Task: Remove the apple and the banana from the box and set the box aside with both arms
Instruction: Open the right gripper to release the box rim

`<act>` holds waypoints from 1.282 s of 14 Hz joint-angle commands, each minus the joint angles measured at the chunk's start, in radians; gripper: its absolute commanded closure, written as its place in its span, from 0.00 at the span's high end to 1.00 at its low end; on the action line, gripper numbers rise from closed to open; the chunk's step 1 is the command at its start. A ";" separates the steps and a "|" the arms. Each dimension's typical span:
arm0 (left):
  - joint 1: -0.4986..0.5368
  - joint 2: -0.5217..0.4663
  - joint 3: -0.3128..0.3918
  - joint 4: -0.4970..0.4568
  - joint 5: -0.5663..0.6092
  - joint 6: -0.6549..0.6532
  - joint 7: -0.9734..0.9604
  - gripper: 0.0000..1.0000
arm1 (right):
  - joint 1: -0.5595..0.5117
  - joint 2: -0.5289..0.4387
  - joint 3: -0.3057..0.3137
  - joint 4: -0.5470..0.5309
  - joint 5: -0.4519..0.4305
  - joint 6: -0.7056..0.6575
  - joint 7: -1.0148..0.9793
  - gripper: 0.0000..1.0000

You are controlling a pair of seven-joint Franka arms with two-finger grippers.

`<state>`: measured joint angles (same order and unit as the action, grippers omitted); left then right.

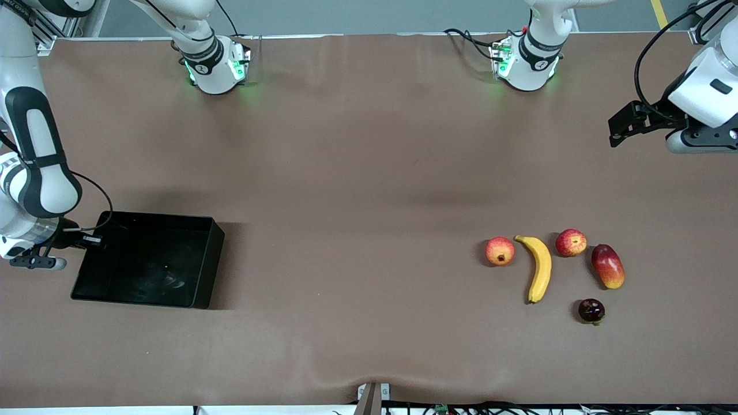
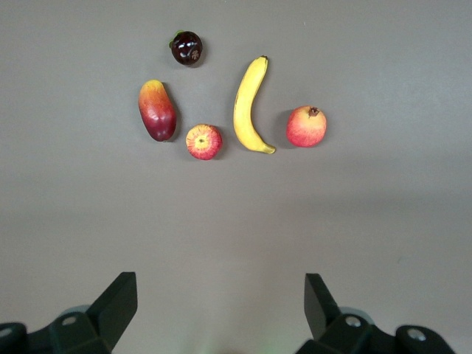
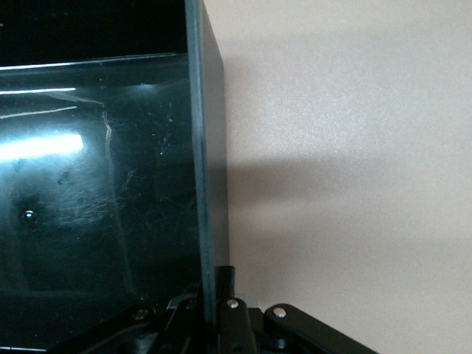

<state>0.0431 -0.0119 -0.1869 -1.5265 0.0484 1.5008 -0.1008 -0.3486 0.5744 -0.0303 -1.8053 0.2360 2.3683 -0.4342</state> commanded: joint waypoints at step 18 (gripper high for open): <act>0.014 -0.020 0.012 -0.006 -0.024 -0.010 -0.005 1.00 | 0.112 -0.097 0.010 0.074 -0.041 -0.032 0.066 1.00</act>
<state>0.0536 -0.0120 -0.1784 -1.5261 0.0484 1.5008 -0.1008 -0.2660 0.5352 -0.0188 -1.7191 0.2134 2.3668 -0.4169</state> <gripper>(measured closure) 0.000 0.000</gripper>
